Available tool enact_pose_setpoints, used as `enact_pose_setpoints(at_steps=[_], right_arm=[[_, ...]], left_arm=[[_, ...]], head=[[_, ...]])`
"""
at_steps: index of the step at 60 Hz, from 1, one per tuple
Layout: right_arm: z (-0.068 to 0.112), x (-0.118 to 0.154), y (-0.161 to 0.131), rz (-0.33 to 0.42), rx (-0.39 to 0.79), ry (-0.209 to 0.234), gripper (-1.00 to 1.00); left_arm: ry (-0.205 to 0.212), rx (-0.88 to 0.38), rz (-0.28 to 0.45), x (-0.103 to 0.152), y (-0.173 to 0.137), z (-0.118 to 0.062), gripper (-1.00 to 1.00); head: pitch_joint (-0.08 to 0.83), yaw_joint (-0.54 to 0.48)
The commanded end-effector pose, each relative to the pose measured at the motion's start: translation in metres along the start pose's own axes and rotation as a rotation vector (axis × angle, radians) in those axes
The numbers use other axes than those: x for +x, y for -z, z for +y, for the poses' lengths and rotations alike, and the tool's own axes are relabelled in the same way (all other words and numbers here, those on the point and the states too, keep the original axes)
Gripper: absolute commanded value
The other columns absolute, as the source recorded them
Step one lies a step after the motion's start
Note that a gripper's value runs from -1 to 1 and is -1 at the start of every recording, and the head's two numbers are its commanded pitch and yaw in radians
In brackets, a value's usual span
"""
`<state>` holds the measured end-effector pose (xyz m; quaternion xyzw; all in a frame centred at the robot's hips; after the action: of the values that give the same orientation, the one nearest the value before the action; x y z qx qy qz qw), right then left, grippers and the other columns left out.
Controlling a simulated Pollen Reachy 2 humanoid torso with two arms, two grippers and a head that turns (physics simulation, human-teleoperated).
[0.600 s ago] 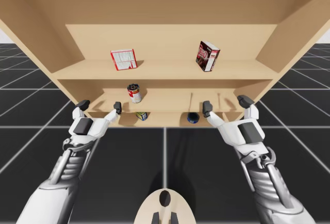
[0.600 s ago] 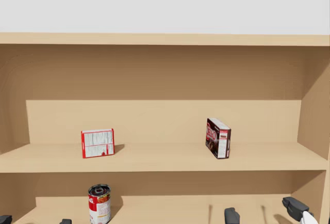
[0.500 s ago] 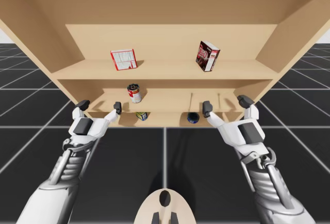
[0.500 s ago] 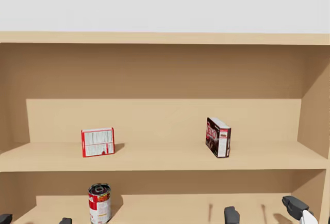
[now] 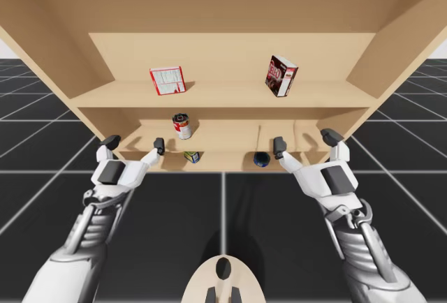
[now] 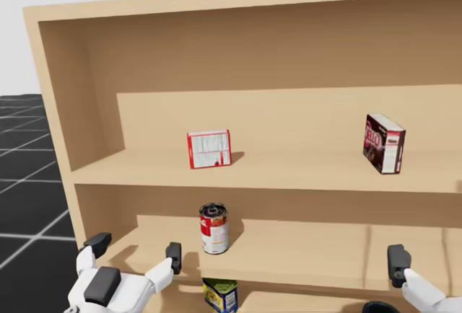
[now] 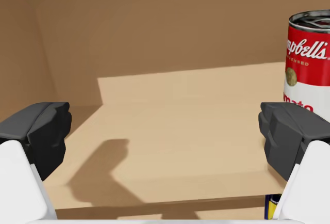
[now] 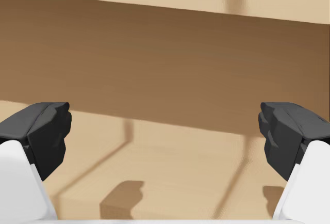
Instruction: Find the gelatin box on the shelf and bring it to me.
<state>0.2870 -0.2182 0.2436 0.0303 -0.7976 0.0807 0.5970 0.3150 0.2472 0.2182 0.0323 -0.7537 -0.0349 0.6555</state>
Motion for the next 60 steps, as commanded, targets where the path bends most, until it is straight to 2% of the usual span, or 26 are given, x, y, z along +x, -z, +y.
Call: enact_pose_setpoints(at_steps=[1,13,26,33,40,44,60], right_arm=[[0.002,-0.001,0.000,0.001,-0.005,-0.005,-1.00],[0.002,-0.002,0.001,0.002,-0.014,-0.013,-1.00],[0.002,-0.004,0.002,0.003,-0.019,-0.022,-1.00],[0.001,-0.003,0.002,0.002,-0.024,-0.023,-1.00],[-0.001,-0.002,0.002,-0.001,-0.030,-0.022,-1.00],[-0.002,-0.002,0.002,-0.002,-0.036,-0.023,-1.00],[-0.005,-0.001,0.002,-0.002,-0.053,-0.020,-1.00]], left_arm=[[-0.012,-0.017,-0.003,0.008,-0.006,-0.003,-1.00],[-0.044,-0.059,-0.028,0.039,-0.027,-0.012,-1.00],[-0.060,-0.135,0.004,0.116,-0.056,-0.034,-1.00],[-0.056,-0.154,-0.007,0.145,-0.057,-0.048,-1.00],[-0.055,-0.164,0.012,0.161,-0.045,-0.062,-1.00],[-0.084,-0.180,0.036,0.165,-0.030,-0.069,-1.00],[-0.123,-0.095,0.084,0.170,0.029,-0.091,-1.00]], head=[[0.168,0.21],[0.178,0.21],[0.176,0.20],[0.177,0.20],[0.179,0.21],[0.181,0.20],[0.187,0.20]])
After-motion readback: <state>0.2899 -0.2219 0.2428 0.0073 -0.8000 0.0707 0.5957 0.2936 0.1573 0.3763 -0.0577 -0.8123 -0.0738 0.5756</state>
